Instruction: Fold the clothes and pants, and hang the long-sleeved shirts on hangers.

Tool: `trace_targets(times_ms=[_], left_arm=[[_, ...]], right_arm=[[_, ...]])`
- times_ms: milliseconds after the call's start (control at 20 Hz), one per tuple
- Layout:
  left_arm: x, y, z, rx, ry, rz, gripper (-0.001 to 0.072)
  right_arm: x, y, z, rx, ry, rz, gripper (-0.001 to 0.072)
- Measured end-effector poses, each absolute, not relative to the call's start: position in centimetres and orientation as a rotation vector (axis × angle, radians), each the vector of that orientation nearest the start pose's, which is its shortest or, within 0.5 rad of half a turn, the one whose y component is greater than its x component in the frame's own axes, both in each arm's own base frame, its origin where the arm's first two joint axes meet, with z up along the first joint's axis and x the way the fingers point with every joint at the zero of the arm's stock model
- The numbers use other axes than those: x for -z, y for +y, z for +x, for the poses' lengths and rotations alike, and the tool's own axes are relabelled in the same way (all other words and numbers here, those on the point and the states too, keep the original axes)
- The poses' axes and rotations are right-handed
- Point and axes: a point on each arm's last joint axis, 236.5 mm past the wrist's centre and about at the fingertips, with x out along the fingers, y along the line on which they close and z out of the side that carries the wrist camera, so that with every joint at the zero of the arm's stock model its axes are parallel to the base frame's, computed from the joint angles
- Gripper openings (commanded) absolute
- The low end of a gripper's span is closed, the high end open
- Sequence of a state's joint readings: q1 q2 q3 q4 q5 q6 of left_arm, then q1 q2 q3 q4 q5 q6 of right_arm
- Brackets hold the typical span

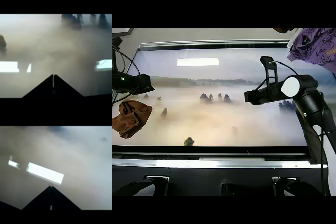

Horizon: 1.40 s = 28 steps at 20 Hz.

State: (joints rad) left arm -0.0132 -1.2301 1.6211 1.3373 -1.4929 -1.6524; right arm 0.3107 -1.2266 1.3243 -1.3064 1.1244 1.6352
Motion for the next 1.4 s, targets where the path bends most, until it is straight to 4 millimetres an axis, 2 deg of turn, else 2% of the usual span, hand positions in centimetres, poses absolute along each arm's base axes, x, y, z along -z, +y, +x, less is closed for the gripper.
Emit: trace_targets(times_ms=[50,100,200,400,550,750,1000,1200,1250,1300,1350,1400], left_arm=[[-17.4,-5.8,38.5,0.157,1.109,-0.206,0.0720],[-17.2,-5.2,38.5,0.127,1.114,-0.205,0.0720],[-16.5,-2.7,38.8,0.018,1.125,-0.185,0.0720],[-14.2,4.8,39.5,-0.238,1.122,-0.192,0.0720],[-11.0,10.4,39.3,-0.381,1.127,-0.230,0.0720],[-5.5,15.8,38.6,-0.499,1.154,-0.282,0.0720],[1.3,19.9,37.6,-0.574,1.231,-0.335,0.0720],[5.0,21.6,37.2,-0.602,1.276,-0.362,0.0716],[5.9,21.8,37.2,-0.604,1.284,-0.365,0.0616],[6.6,21.9,37.1,-0.605,1.296,-0.370,0.0264],[7.1,21.9,37.2,-0.604,1.302,-0.372,0.0020],[7.4,21.8,37.2,-0.601,1.306,-0.373,0.0014]], right_arm=[[-10.3,18.2,38.5,-0.405,1.066,0.126,0.0027],[-10.3,18.2,38.5,-0.405,1.066,0.126,0.0027],[-10.3,18.2,38.5,-0.405,1.066,0.126,0.0027],[-10.3,18.2,38.5,-0.405,1.065,0.126,0.0027],[-10.4,18.2,38.5,-0.405,1.064,0.127,0.0027],[-10.3,18.2,38.4,-0.406,1.068,0.126,0.0027],[-10.3,18.4,38.2,-0.411,1.076,0.131,0.0028],[-10.3,18.4,38.2,-0.413,1.077,0.134,0.0028],[-10.3,18.4,38.2,-0.413,1.077,0.134,0.0028],[-10.3,18.4,38.2,-0.413,1.077,0.134,0.0028],[-10.3,18.4,38.2,-0.413,1.077,0.134,0.0028],[-10.3,18.4,38.2,-0.413,1.077,0.134,0.0028]])
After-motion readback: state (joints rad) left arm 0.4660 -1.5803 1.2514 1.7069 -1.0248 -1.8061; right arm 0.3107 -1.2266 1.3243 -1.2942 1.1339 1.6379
